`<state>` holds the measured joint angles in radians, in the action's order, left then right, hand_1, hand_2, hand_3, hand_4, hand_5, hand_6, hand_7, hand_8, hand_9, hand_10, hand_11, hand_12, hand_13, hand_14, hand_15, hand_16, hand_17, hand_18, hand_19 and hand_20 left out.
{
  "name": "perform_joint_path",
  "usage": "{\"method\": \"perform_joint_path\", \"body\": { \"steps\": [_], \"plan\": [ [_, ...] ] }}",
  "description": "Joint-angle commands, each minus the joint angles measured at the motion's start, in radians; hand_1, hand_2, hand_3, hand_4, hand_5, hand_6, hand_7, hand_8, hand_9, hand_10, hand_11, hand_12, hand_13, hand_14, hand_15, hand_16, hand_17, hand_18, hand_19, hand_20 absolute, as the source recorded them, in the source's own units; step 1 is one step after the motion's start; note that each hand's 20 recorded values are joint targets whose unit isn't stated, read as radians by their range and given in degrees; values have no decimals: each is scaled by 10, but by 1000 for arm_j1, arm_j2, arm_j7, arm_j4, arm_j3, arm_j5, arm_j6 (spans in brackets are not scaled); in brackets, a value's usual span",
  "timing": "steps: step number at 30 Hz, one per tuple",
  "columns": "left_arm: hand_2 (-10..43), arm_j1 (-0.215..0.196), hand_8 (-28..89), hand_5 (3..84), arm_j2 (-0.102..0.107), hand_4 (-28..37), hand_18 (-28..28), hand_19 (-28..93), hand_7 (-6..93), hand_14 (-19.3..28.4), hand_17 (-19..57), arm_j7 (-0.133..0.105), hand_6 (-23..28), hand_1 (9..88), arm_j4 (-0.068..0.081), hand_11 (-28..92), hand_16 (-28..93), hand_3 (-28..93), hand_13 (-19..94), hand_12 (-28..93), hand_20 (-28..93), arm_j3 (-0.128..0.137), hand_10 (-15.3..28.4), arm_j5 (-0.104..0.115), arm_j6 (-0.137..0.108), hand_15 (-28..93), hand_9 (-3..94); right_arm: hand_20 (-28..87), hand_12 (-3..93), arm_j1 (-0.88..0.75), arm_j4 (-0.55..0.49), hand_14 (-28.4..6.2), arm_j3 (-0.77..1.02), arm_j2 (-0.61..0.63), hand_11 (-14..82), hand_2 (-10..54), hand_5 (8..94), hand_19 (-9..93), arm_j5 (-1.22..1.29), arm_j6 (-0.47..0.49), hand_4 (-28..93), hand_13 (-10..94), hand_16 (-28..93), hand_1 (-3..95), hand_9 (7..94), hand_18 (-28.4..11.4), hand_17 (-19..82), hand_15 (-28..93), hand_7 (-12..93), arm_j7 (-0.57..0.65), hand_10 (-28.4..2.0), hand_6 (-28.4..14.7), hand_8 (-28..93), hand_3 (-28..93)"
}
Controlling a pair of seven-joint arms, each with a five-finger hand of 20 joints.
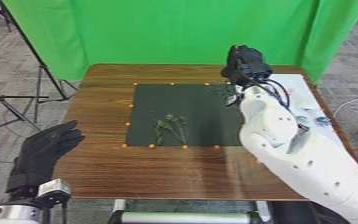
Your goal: Arrange flowers
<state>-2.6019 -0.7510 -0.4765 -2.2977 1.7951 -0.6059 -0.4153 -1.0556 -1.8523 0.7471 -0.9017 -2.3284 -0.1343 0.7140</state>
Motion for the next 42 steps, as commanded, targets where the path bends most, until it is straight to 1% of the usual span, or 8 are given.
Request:
{"method": "perform_joint_path", "body": {
  "steps": [1,8,11,14,23,29,36,42],
  "plan": [
    [55,7,-84,478,-35,-140,218,559,153,283,-95,34,147,273,-8,386,-118,819,282,111,156,4,228,-29,17,606,411,-4,350,55,0,-77,-44,-61,381,-77,830,912,3,10,-283,786,261,521,852,-213,382,734,266,-38,-115,-36,254,808],
    [55,22,-84,478,-73,-140,218,559,154,282,-95,74,146,273,-7,388,-118,818,283,112,155,12,227,-60,45,607,411,1,351,13,-16,-77,-32,-75,381,-77,829,909,-13,39,-283,786,262,521,851,-212,380,735,266,-85,-115,-36,255,808],
    [55,26,-84,478,-76,-140,218,559,154,283,-95,78,146,274,-5,387,-118,818,283,111,156,9,228,-62,49,607,411,4,351,7,-10,-76,-45,-55,381,-76,828,906,-7,26,-283,785,262,520,851,-212,377,735,266,-86,-115,-36,255,808],
    [55,32,-85,479,-90,-139,218,559,153,283,-95,97,146,273,-3,387,-118,819,283,111,156,12,228,-73,63,608,411,6,354,-3,-6,-75,-51,-44,381,-76,827,903,1,28,-283,784,263,520,849,-209,376,735,267,-82,-114,-36,254,807],
    [54,60,-84,479,-103,-140,218,559,153,283,-95,111,146,272,1,386,-118,820,283,111,156,5,228,-92,75,608,411,15,355,-6,32,-72,-72,-37,381,-73,823,894,-17,15,-283,782,265,519,847,-206,368,733,272,-98,-112,-34,249,805],
    [55,52,-84,478,-112,-140,218,559,154,283,-96,111,146,273,-1,386,-118,820,282,111,156,7,228,-96,79,607,410,21,355,-73,-7,-70,-57,5,381,-71,819,885,-31,27,-283,778,266,518,844,-204,359,733,277,-109,-112,-32,247,804],
    [54,46,-84,479,-132,-141,218,559,153,282,-95,128,147,273,-2,386,-118,820,282,112,157,24,228,-107,91,606,411,31,356,-184,-61,-69,-23,42,381,-70,814,875,-31,48,-283,775,268,520,841,-203,355,731,287,-113,-114,-29,240,799],
    [55,63,-84,479,-136,-140,218,559,153,282,-95,140,146,273,3,386,-117,820,282,112,157,17,228,-114,100,606,411,38,355,-220,-60,-68,-33,35,379,-69,810,869,-27,51,-283,773,269,520,839,-202,353,729,292,-102,-116,-28,237,798]
  ]
}}
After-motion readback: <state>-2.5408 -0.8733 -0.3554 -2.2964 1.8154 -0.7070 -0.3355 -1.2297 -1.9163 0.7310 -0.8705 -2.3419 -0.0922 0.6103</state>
